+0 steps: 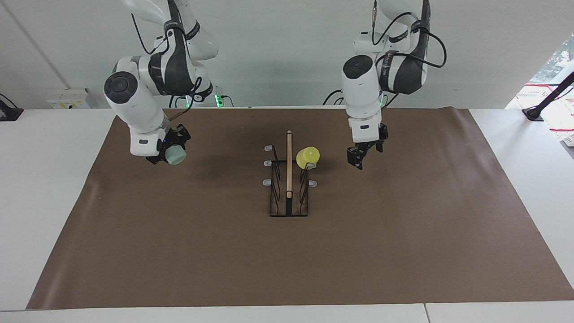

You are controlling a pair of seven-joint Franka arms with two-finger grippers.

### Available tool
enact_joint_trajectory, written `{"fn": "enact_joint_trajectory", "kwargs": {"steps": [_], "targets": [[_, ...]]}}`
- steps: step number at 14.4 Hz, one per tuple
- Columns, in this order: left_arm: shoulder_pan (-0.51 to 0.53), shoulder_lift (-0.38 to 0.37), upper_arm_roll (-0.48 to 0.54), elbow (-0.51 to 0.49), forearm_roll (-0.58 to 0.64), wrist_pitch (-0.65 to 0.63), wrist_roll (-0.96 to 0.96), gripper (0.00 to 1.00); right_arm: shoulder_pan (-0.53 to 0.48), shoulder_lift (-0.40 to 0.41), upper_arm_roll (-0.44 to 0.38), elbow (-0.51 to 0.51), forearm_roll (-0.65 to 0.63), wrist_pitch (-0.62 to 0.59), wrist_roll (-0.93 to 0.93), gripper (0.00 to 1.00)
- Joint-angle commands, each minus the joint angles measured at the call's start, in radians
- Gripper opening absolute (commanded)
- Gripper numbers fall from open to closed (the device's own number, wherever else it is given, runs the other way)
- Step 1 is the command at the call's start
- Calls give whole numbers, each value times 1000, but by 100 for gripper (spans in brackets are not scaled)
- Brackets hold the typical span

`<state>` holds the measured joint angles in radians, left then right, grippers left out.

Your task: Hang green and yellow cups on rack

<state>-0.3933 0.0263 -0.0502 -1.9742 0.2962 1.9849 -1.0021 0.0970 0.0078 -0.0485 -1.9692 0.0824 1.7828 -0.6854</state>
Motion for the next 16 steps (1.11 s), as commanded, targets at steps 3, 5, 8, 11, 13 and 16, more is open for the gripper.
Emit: {"fn": "enact_joint_trajectory", "kwargs": {"steps": [3,5,8,11,13,16], "targets": [[216,-81,-5,-12,-245,-8,550,100,-36,-60,-4,-16,504,-42,-36,0],[312,-91,0,3,-340,-18,718,100,-34,-69,-2,-17,603,-45,-45,0],[376,-77,4,107,-348,-116,807,100,-31,-100,-2,-74,833,2,-144,0],[438,-75,6,176,-345,-189,931,100,79,-176,6,-248,1167,217,-346,0],[452,-74,6,218,-342,-239,947,100,147,-233,6,-382,1402,308,-538,0],[442,-60,4,277,-336,-308,951,100,237,-218,6,-491,1724,325,-858,0]]}}
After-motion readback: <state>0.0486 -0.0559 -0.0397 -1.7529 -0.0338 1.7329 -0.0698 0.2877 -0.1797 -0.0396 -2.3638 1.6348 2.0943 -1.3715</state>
